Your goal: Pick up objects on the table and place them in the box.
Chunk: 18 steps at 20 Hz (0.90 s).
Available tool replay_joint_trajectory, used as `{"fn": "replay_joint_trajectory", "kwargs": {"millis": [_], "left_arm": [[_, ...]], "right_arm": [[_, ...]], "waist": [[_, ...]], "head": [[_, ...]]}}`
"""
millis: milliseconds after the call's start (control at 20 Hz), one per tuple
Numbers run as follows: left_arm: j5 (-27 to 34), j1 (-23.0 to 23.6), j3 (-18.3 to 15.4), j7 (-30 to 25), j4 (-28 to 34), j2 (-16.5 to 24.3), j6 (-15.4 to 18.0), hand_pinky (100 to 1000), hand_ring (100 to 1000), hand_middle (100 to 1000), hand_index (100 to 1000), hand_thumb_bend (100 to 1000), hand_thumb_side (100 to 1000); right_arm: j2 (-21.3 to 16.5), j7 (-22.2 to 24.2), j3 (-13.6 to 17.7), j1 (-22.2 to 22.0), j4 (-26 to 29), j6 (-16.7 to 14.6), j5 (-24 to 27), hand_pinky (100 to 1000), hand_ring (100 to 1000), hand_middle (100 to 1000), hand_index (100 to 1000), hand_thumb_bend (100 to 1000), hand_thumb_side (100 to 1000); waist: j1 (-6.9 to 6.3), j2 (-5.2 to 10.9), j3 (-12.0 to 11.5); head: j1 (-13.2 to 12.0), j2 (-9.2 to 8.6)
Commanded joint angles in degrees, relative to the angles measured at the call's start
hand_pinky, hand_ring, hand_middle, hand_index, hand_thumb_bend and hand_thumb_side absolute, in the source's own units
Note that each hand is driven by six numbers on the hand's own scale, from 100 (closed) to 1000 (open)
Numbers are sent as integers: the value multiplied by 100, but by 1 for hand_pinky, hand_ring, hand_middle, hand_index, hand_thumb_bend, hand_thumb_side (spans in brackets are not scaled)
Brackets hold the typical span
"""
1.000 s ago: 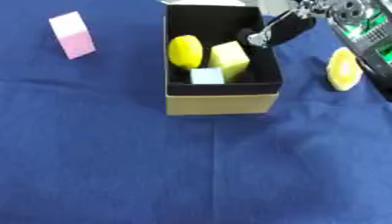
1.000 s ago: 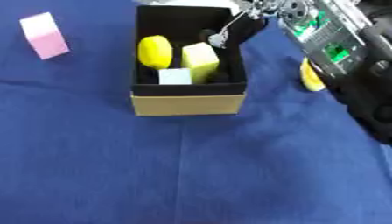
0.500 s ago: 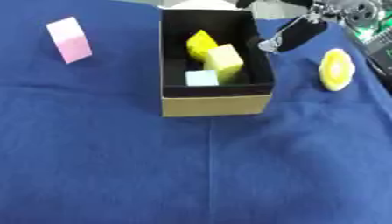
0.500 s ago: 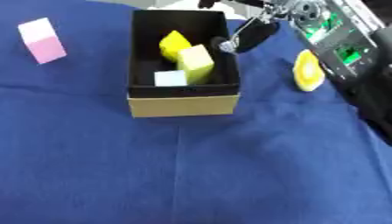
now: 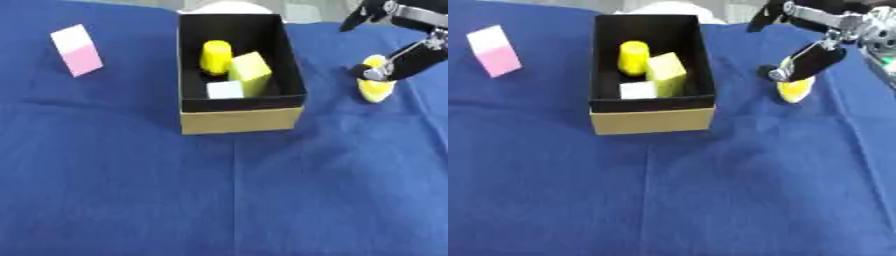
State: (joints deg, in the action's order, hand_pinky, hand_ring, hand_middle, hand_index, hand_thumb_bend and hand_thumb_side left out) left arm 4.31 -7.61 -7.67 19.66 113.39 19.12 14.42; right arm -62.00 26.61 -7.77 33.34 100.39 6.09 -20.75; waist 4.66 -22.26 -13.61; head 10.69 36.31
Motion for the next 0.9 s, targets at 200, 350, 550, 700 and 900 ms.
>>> {"fn": "replay_joint_trajectory", "kwargs": {"millis": [200,350,550,700,900], "left_arm": [[-28,-17,-55,12,120,109,7,776,563,522,809,173,633],[-33,-11,-53,9,120,91,12,776,562,521,809,171,634],[-46,-1,-54,13,120,66,18,776,561,520,809,168,637],[-60,-4,-50,18,120,48,26,776,559,519,809,167,639],[-84,-13,-55,27,120,20,52,777,558,519,809,165,639]], "right_arm": [[-323,-188,297,-181,-147,64,-116,851,862,761,807,396,100],[-292,-278,366,-187,-407,109,-248,851,867,769,811,396,100],[-264,-339,453,-197,-778,141,-418,856,879,787,824,397,100],[-233,-357,529,-196,-1048,160,-566,858,886,797,833,398,100],[-201,-406,605,-198,-1325,157,-732,861,893,807,839,400,100]], "waist": [[-83,77,-11],[-108,24,-42],[-154,-67,-42],[-208,-157,-3],[-261,-275,2]], "head": [[-21,-39],[6,-90],[22,-152],[49,-221],[97,-307]]}}
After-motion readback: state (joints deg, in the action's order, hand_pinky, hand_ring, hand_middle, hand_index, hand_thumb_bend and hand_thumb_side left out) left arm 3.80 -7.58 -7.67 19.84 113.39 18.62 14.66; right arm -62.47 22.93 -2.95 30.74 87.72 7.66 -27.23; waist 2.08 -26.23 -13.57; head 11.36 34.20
